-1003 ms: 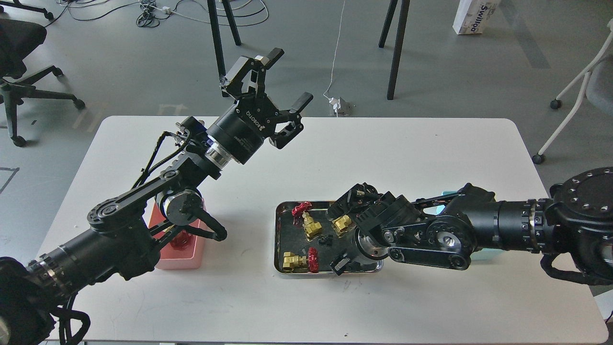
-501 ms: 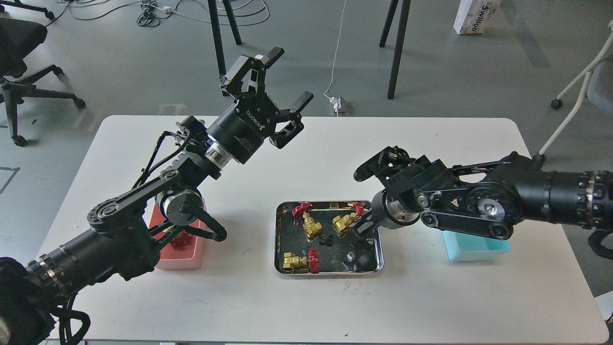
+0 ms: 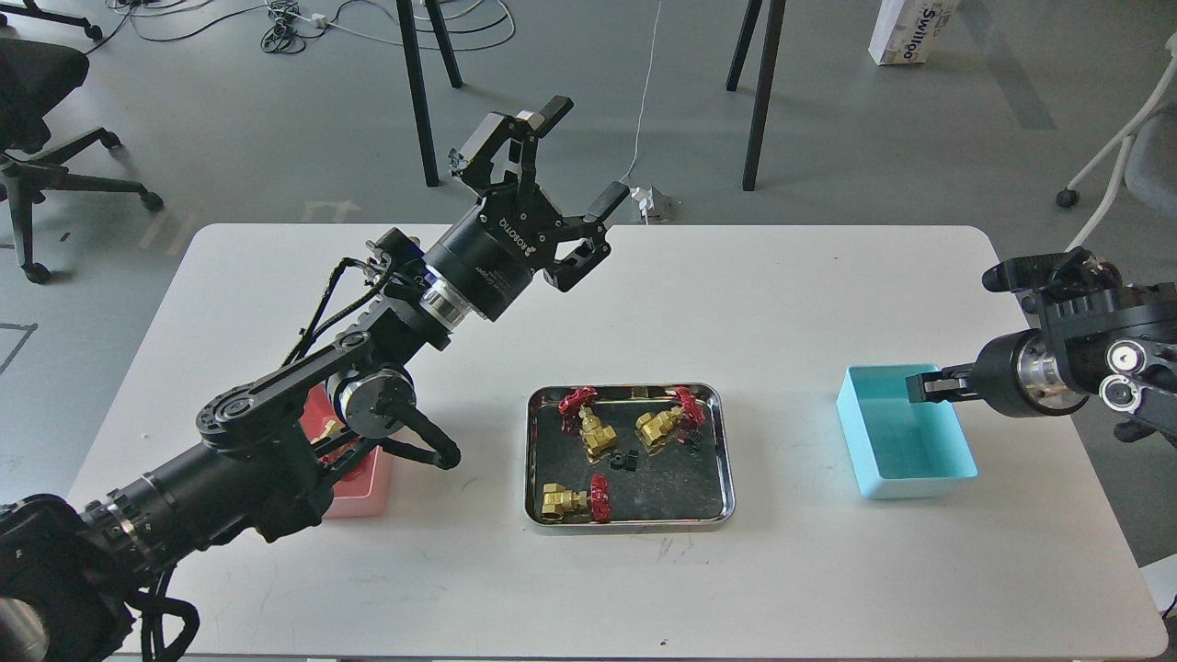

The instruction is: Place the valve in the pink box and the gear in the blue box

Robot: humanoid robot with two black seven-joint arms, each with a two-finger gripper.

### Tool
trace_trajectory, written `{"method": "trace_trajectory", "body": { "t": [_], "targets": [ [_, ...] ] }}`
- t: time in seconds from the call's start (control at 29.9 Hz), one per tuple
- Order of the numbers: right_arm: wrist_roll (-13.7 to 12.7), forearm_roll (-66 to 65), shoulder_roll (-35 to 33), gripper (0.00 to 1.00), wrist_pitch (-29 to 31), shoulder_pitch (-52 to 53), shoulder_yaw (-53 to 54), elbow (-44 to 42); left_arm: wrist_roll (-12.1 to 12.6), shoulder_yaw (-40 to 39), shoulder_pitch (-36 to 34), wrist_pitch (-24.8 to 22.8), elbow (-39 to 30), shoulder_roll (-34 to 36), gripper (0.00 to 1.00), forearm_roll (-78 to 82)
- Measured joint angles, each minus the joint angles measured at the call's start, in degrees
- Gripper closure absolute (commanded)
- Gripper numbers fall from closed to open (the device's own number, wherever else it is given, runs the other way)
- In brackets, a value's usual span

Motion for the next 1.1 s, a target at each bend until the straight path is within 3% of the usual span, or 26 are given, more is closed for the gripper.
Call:
{"method": "trace_trajectory", "body": {
  "t": [0.07, 0.13, 0.33, 0.47, 0.64, 0.7, 0.8, 0.9, 0.97, 1.1],
  "targets": [
    [0.0, -0.1, 1.3, 0.43, 0.0, -0.8, 0.6, -0.3, 0.0, 0.0, 0.0, 0.0, 0.0, 0.0, 0.01, 0.0],
    [-0.1, -0.1, 2.0, 0.0, 0.0, -1.1, 0.9, -0.6, 0.0, 0.1, 0.0, 0.0, 0.0, 0.2, 0.01, 0.1],
    [0.0, 0.1, 2.2, 0.0, 0.0, -1.2, 2.6, -1.7, 0.0, 0.1, -0.2, -0.1, 0.2, 0.6, 0.01, 0.1],
    [0.9, 1.5, 2.1, 0.0, 0.0, -1.4, 11.2, -4.1, 0.0, 0.3, -1.6, 0.1, 1.9, 0.7, 0.01, 0.2],
    [3.0, 22.2, 3.1, 0.0, 0.0, -3.5, 27.7, -13.1, 0.0, 0.6, -6.0, -1.3, 7.5, 1.3, 0.01, 0.0],
    [6.7, 33.9, 4.3, 0.0, 0.0, -4.7, 33.5, -17.3, 0.0, 0.5, -7.8, -3.7, 10.2, 2.1, 0.01, -1.0],
    [16.9, 52.7, 5.4, 0.0, 0.0, -7.7, 39.3, -20.7, 0.0, 0.5, -10.6, -5.5, 14.9, 3.5, 0.01, -4.4],
    [24.4, 70.7, 5.6, 0.0, 0.0, -11.8, 40.5, -21.6, 0.0, 0.6, -11.6, -5.8, 19.4, 3.6, 0.01, -7.8],
    [26.6, 76.8, 6.3, 0.0, 0.0, -14.3, 40.8, -22.0, 0.0, 0.2, -11.6, -5.8, 21.4, 3.4, 0.01, -9.1],
    [27.5, 79.3, 11.0, 0.0, 0.0, -17.0, 41.2, -22.1, 0.0, -1.0, -9.9, -5.8, 22.6, 3.1, 0.01, -11.9]
  ]
}}
